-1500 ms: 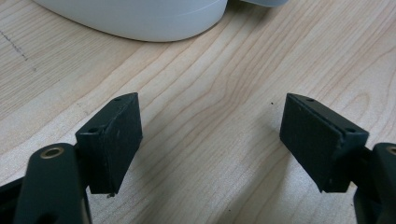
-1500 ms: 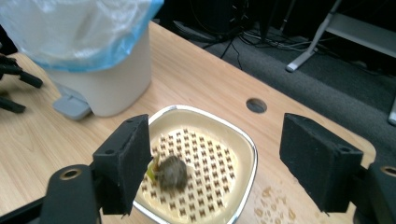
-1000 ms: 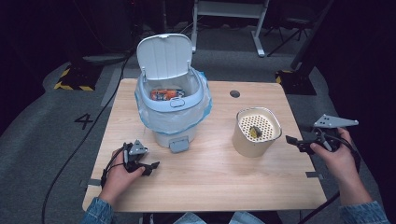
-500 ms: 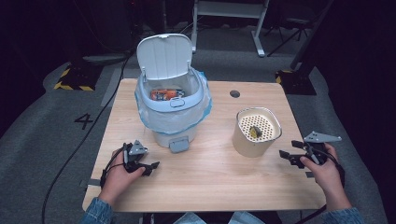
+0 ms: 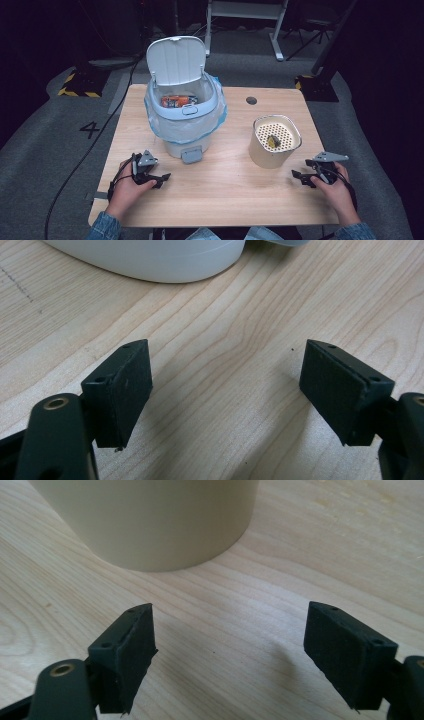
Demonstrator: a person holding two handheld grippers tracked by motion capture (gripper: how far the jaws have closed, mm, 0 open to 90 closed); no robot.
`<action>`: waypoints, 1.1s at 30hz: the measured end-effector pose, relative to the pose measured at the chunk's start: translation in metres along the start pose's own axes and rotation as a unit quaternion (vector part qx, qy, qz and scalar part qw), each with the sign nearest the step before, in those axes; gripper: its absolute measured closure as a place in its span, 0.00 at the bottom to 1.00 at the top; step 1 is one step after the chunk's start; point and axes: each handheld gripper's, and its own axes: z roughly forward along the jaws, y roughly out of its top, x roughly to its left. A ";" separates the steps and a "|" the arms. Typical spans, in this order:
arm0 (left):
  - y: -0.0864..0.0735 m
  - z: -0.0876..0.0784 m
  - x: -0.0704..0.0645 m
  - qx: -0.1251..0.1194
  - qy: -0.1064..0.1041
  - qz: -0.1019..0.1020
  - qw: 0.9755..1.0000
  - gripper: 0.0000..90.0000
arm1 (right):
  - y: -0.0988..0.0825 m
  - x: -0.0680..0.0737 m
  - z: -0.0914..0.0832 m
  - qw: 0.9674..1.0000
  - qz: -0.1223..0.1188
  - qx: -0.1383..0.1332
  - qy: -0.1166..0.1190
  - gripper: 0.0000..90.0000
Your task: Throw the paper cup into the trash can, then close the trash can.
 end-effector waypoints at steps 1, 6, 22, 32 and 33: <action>0.000 0.000 0.000 0.000 0.000 0.000 1.000 0.25 | 0.000 0.000 0.000 1.000 0.000 0.000 0.000 0.24; -0.001 -0.006 0.005 -0.009 -0.006 -0.025 1.000 0.26 | -0.009 0.004 0.015 1.000 0.006 -0.015 -0.007 0.18; 0.009 -0.043 0.017 -0.054 0.019 -0.057 0.997 0.27 | -0.009 0.004 0.016 1.000 0.006 -0.017 -0.006 0.17; 0.033 -0.081 0.035 -0.090 0.019 -0.057 0.994 0.27 | -0.009 0.004 0.016 1.000 0.006 -0.017 -0.007 0.17; 0.035 -0.084 0.036 -0.091 0.019 -0.054 0.994 0.27 | -0.009 0.004 0.016 1.000 0.006 -0.017 -0.007 0.17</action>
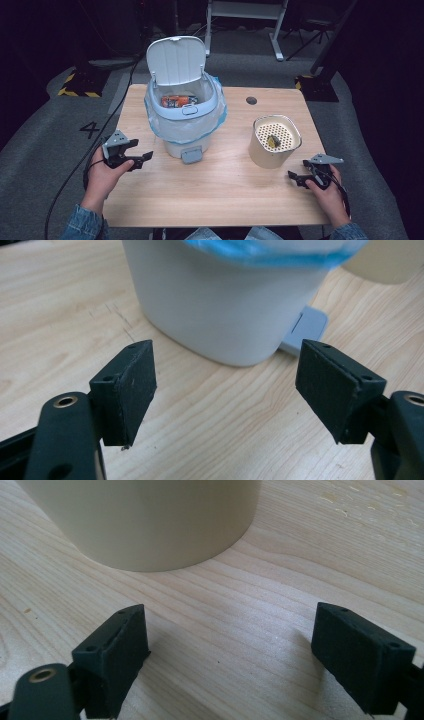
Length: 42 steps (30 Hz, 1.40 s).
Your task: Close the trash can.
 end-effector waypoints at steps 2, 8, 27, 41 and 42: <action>0.008 -0.006 0.002 -0.007 -0.001 0.005 1.000 0.28 | 0.000 0.000 0.000 1.000 0.000 0.000 0.000 0.17; 0.028 -0.020 0.005 -0.026 -0.004 0.010 1.000 0.29 | 0.000 0.000 0.000 1.000 -0.001 0.000 0.000 0.17; 0.102 -0.044 0.010 -0.118 -0.007 0.014 0.993 0.33 | 0.000 0.000 0.000 1.000 0.000 0.000 0.000 0.17; 0.150 -0.045 0.012 -0.162 0.021 0.030 0.986 0.31 | 0.000 0.000 0.000 1.000 0.000 -0.001 0.000 0.17; 0.154 -0.045 0.013 -0.166 0.027 0.024 0.986 0.31 | 0.000 0.000 0.000 1.000 0.000 0.000 0.000 0.17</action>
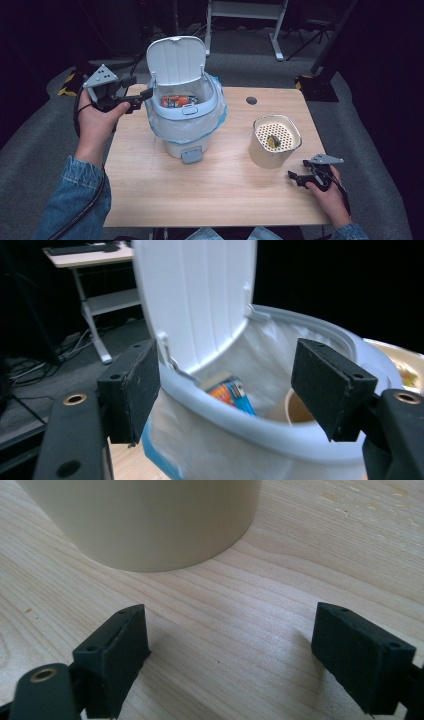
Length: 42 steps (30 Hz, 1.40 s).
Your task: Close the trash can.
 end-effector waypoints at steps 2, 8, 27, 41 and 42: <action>0.005 0.002 0.002 0.000 0.005 0.001 1.000 0.33 | 0.000 0.000 0.000 1.000 0.000 0.000 0.000 0.17; 0.017 0.009 0.007 0.003 0.009 0.001 1.000 0.34 | 0.000 0.000 0.000 1.000 0.000 0.000 0.000 0.17; 0.037 0.050 0.023 0.003 -0.006 -0.021 1.000 0.37 | 0.000 -0.001 0.000 1.000 -0.001 0.000 0.002 0.17; 0.034 0.045 0.016 0.028 -0.028 0.002 0.999 0.38 | 0.000 0.000 0.000 1.000 -0.001 0.000 0.002 0.17; 0.033 0.044 0.014 0.031 -0.033 0.006 0.999 0.38 | 0.000 0.000 0.000 1.000 -0.001 0.000 0.002 0.17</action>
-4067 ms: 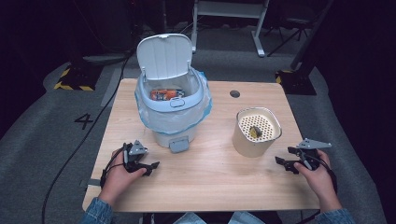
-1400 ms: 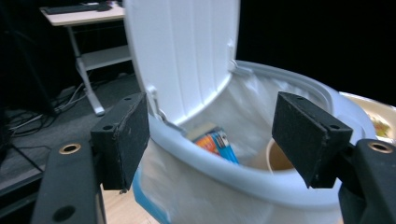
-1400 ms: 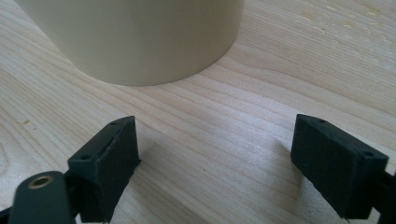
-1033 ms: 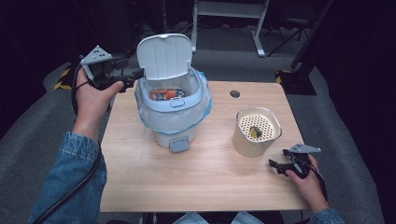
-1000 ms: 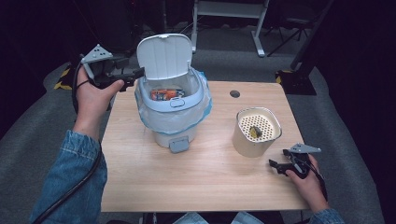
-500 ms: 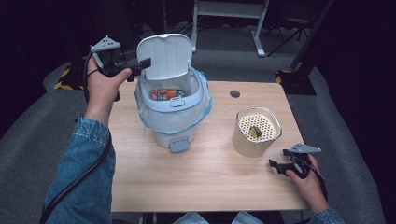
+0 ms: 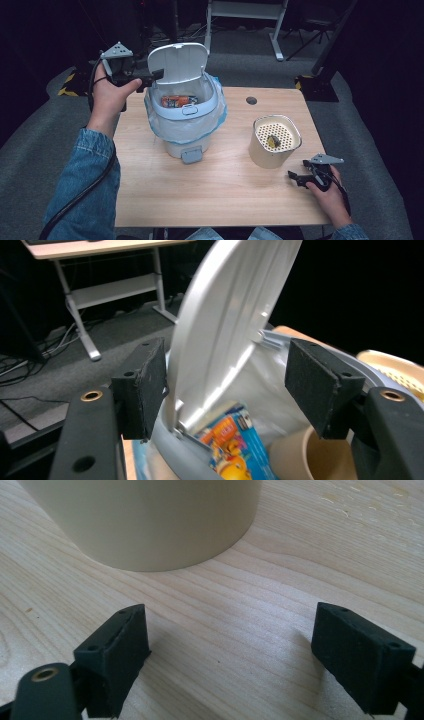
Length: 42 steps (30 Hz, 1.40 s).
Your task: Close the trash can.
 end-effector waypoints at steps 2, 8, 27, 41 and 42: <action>-0.002 -0.003 -0.004 0.004 -0.009 0.004 1.000 0.37 | 0.000 0.000 0.000 1.000 0.000 0.000 0.000 0.17; -0.009 -0.012 -0.024 0.009 -0.040 0.021 0.999 0.36 | 0.000 0.000 0.000 1.000 0.000 0.000 0.000 0.17; -0.016 -0.001 -0.065 0.071 -0.113 -0.007 0.991 0.45 | 0.000 0.000 0.000 1.000 0.000 0.000 -0.001 0.17; -0.017 0.025 -0.062 0.080 -0.045 -0.009 0.996 0.47 | 0.000 0.000 0.000 1.000 -0.001 0.000 -0.001 0.17; -0.017 0.026 -0.064 0.080 -0.036 -0.004 0.996 0.47 | 0.000 0.000 0.000 1.000 0.000 0.000 -0.001 0.17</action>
